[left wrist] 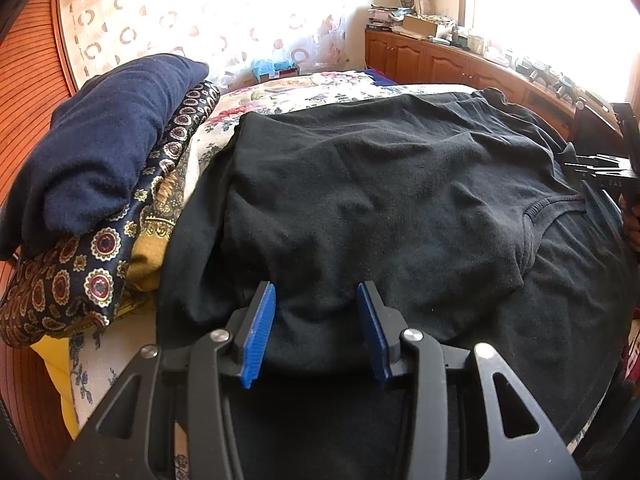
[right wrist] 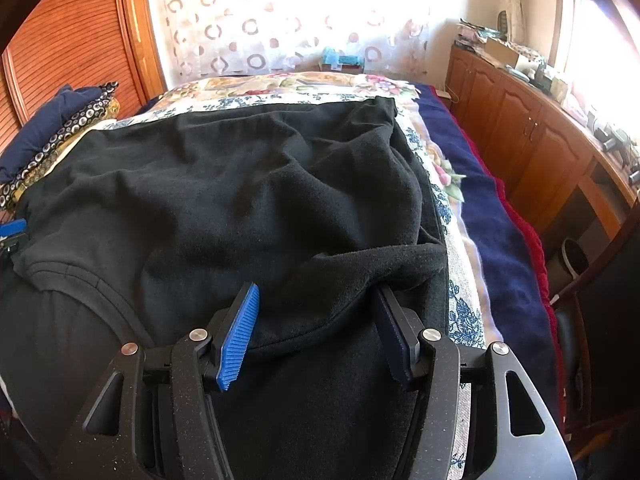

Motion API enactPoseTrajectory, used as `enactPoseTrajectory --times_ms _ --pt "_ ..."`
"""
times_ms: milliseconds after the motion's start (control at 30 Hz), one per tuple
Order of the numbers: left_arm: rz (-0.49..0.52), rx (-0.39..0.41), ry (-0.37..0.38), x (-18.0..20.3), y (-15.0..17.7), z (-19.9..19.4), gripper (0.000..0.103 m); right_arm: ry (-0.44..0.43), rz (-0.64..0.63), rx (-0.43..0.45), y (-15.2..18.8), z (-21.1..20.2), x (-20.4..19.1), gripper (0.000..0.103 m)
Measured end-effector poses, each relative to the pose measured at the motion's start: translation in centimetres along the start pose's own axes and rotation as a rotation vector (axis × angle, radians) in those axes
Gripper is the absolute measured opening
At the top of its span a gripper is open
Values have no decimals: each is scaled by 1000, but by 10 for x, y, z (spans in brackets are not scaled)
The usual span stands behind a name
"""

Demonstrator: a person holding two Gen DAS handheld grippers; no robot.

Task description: Fold small clothes

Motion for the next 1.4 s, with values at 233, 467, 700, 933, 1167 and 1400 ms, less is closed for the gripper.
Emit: enactPoseTrajectory --times_ms 233,467,700,933,1167,1400 --pt "1 -1 15 1 3 -5 42 0 0 0 0 0 0 59" --pt "-129 20 39 -18 15 -37 42 0 0 0 0 0 0 59" --pt "-196 9 -10 -32 24 -40 42 0 0 0 0 0 0 59" --pt "-239 -14 23 -31 20 -24 42 0 0 0 0 0 0 59" --pt "-251 0 104 -25 13 -19 42 0 0 -1 0 0 0 59" --pt "-235 5 76 -29 13 -16 15 0 0 -1 1 0 0 59"
Point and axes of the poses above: each gripper's, at about its wrist camera, not at the fingertips, and z roughly the way its jaws point, x to its right, y to its underside, the point moved 2 cm from there along z, roughly the way its jaws point, and after that the axes turned 12 degrees about x, right-handed, at the moved point
